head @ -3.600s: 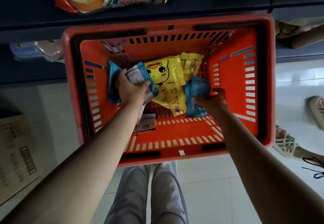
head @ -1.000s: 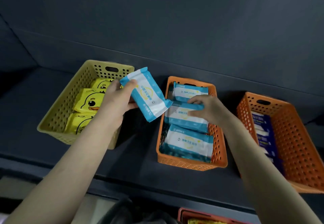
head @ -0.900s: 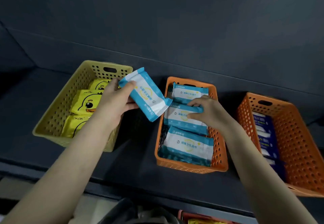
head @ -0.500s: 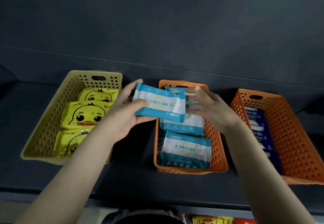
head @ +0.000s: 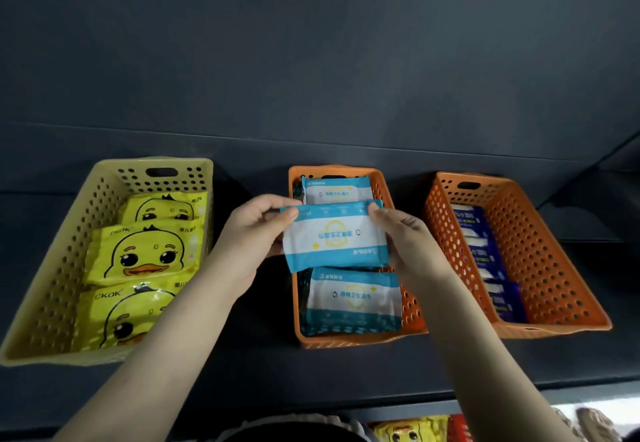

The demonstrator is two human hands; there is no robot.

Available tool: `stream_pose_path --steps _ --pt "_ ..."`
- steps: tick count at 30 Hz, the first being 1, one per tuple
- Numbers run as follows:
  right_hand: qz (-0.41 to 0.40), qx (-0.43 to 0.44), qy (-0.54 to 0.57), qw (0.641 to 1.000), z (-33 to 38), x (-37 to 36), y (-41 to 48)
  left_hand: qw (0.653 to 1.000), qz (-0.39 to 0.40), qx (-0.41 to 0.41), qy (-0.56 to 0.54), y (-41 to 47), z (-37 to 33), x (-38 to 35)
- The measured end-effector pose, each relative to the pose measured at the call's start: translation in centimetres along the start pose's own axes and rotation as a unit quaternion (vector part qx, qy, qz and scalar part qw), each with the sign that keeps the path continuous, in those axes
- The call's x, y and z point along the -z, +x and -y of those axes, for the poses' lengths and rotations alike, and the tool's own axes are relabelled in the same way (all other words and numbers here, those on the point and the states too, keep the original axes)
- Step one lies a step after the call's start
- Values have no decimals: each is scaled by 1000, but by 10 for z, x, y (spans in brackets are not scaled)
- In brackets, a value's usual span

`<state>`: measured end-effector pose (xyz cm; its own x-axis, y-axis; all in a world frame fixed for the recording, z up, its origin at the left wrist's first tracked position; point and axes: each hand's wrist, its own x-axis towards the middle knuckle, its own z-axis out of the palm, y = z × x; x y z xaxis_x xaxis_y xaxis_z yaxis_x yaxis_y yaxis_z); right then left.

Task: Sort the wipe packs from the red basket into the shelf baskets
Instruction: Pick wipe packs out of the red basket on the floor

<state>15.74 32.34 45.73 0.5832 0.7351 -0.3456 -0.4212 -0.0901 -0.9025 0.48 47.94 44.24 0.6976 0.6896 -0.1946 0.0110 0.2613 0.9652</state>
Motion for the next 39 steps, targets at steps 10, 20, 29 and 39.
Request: stream_pose_path --steps 10,20,29,39 --pt "-53 -73 134 987 -16 -11 -4 1000 20 -20 -12 -1 3 -9" --pt "95 88 -499 857 39 16 1 996 3 37 75 -9 28 9" --pt "172 99 -577 792 -6 3 -3 992 60 103 49 -22 29 4" --pt "146 151 -593 777 -19 17 2 991 -12 109 80 -29 35 -1"
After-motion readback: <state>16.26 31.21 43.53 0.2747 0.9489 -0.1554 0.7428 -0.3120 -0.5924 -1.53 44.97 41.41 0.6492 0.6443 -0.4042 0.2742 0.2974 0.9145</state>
